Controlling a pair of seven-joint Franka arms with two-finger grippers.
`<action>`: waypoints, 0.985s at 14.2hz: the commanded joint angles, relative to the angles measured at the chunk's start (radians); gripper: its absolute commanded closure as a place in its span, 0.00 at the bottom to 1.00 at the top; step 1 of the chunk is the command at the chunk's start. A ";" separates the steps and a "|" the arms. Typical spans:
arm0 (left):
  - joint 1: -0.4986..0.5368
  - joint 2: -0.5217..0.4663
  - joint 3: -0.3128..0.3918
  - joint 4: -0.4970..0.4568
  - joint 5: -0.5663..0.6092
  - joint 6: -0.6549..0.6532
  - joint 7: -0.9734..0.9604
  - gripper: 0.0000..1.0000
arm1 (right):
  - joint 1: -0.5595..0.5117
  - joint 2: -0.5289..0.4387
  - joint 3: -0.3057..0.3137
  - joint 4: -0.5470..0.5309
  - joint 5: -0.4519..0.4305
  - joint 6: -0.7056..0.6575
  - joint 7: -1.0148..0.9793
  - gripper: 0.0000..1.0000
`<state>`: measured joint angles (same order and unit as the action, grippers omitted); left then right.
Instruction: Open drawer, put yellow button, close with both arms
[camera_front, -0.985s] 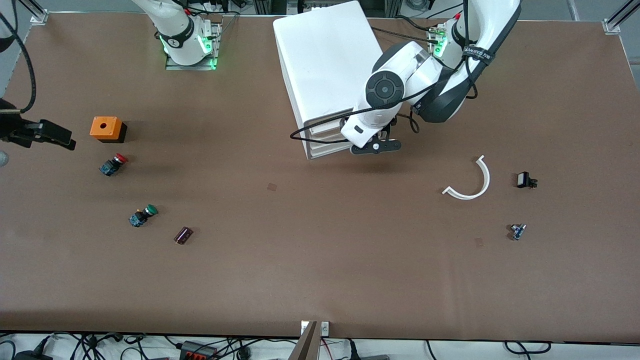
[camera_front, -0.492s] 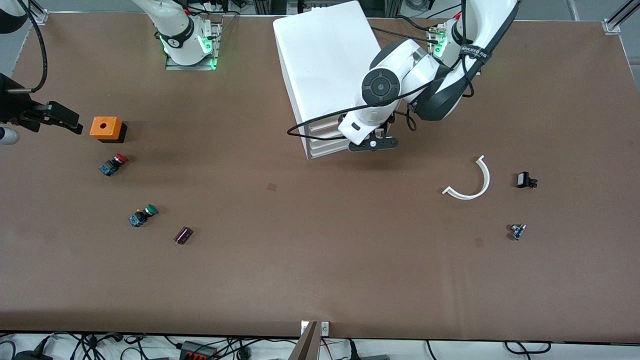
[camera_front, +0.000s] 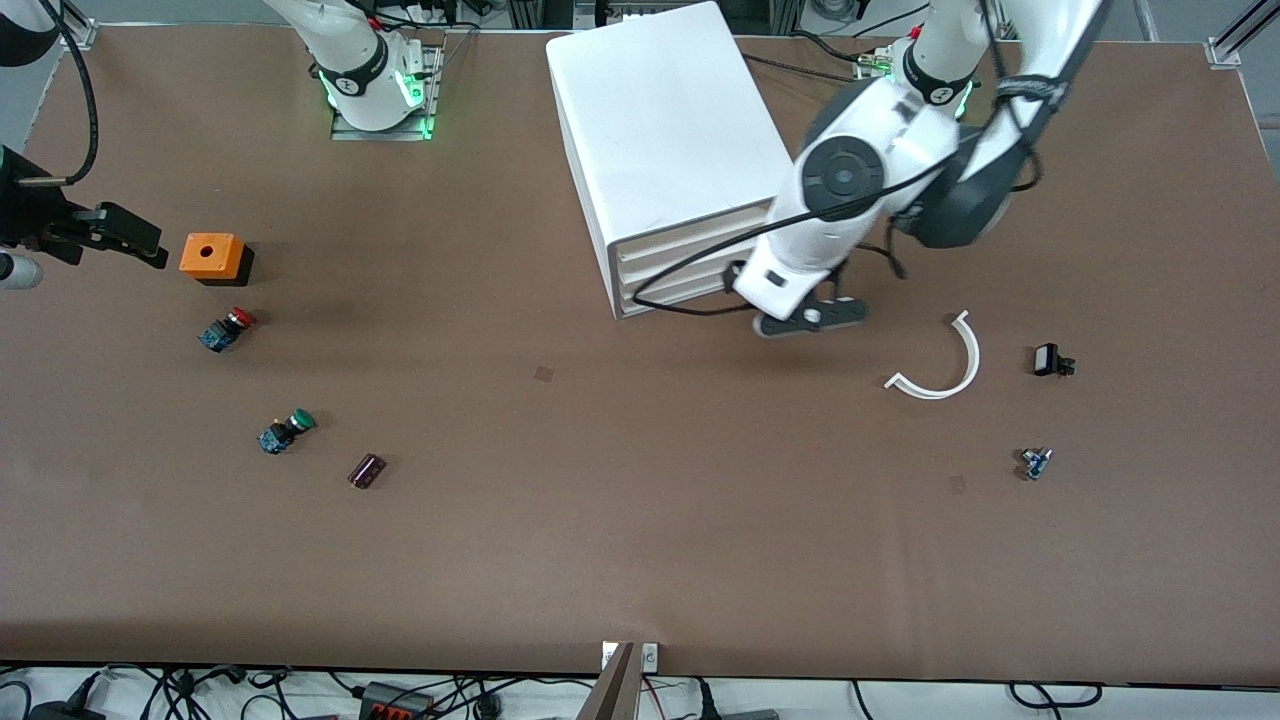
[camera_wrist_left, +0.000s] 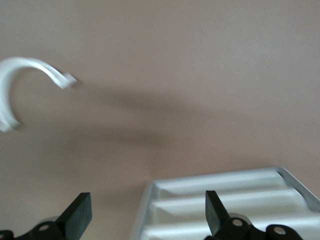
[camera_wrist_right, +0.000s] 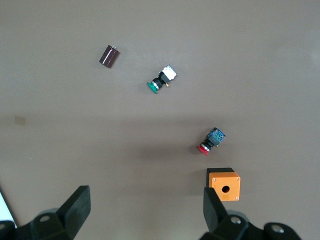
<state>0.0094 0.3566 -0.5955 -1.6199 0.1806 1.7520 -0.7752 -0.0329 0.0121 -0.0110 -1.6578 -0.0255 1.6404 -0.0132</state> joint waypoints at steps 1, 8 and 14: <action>0.088 -0.007 -0.004 0.110 0.068 -0.109 0.222 0.00 | -0.004 -0.023 0.003 -0.008 0.007 -0.013 -0.005 0.00; 0.002 -0.227 0.425 0.062 -0.061 -0.134 0.862 0.00 | -0.004 -0.026 -0.001 -0.010 0.007 -0.004 -0.011 0.00; -0.035 -0.401 0.565 -0.135 -0.176 0.035 0.860 0.00 | -0.007 -0.024 -0.003 -0.013 0.007 0.001 -0.016 0.00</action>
<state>-0.0036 0.0272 -0.0729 -1.6576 0.0659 1.7047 0.0832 -0.0341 0.0056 -0.0139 -1.6578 -0.0255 1.6375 -0.0132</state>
